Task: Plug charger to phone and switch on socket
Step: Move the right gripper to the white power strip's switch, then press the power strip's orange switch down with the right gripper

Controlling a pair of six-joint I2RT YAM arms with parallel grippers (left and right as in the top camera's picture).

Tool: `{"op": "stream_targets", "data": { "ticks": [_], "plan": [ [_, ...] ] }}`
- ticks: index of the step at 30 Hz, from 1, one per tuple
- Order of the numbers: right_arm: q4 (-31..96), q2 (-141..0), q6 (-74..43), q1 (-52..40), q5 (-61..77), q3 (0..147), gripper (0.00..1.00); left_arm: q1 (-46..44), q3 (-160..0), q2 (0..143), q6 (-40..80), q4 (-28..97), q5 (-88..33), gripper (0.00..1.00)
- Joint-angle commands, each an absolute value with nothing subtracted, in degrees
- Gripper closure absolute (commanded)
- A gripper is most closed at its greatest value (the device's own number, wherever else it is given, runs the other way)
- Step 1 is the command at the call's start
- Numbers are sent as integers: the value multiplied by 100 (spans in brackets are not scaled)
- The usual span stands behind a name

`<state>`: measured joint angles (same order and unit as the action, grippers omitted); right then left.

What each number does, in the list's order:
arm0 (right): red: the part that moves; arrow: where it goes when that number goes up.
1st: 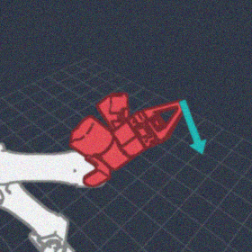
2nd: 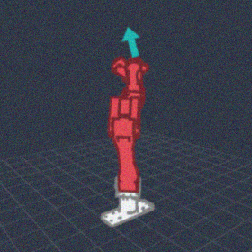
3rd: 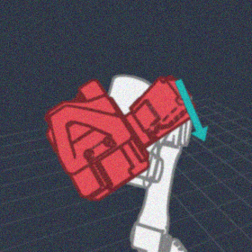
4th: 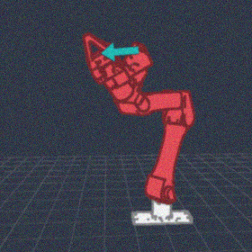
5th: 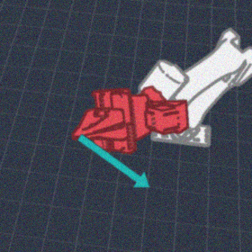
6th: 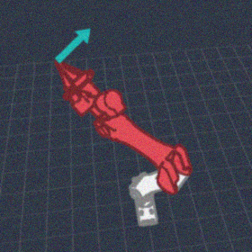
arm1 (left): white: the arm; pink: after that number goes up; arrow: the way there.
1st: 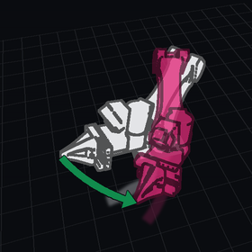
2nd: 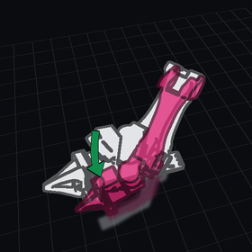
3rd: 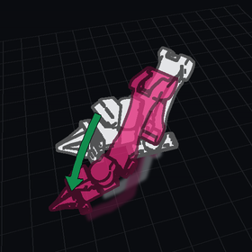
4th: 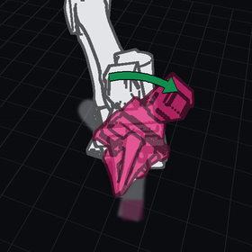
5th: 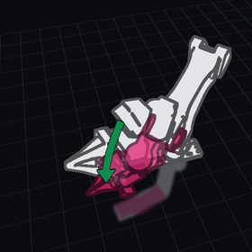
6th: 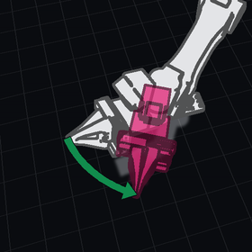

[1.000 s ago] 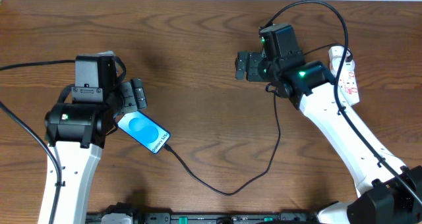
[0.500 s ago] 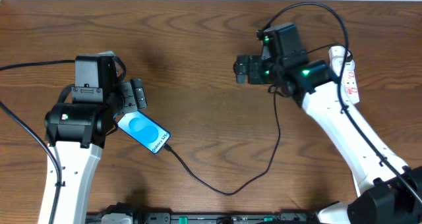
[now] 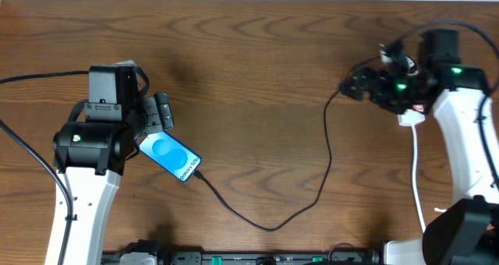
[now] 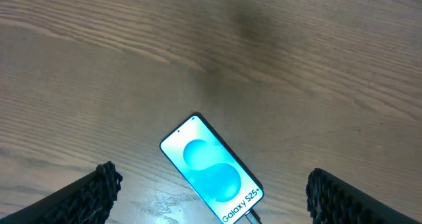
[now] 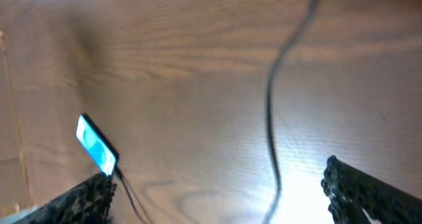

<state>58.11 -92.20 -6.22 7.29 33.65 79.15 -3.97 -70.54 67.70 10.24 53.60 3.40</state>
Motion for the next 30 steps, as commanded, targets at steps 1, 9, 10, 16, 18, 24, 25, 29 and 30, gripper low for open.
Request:
{"op": "stream_targets", "data": {
  "ticks": [1, 9, 10, 16, 18, 24, 25, 29, 30],
  "plan": [
    [6134, -9227, 93, 1103, 3347, 8031, 1, -421, -7148, 6772, 945, 5376, 456, 7],
    [6490, -9227, 89, 1400, 1905, 8023, 1, -421, -7148, 6772, 945, 5376, 456, 7],
    [6447, -9227, 89, 1406, 1852, 8025, 1, -421, -7148, 6772, 947, 5376, 456, 7],
    [6272, -9268, 93, 1658, 1852, 8272, 1, -421, -7148, 6772, 945, 5376, 456, 7],
    [6307, -9369, 97, 1809, 1852, 8525, 1, -421, -7148, 6772, 945, 5376, 456, 7],
    [7000, -10261, 449, 2152, 1852, 9821, 1, -421, -7148, 6772, 945, 5376, 456, 7],
    [7107, -10451, 508, 2174, 1852, 10022, 1, -421, -7148, 6772, 945, 5378, 456, 7],
    [7400, -11273, 725, 2237, 1828, 10685, 1, -421, -7148, 6772, 945, 5376, 456, 7],
    [7387, -11445, 738, 2250, 1809, 10761, 1, -421, -7148, 6772, 945, 5376, 456, 7]
  ]
}}
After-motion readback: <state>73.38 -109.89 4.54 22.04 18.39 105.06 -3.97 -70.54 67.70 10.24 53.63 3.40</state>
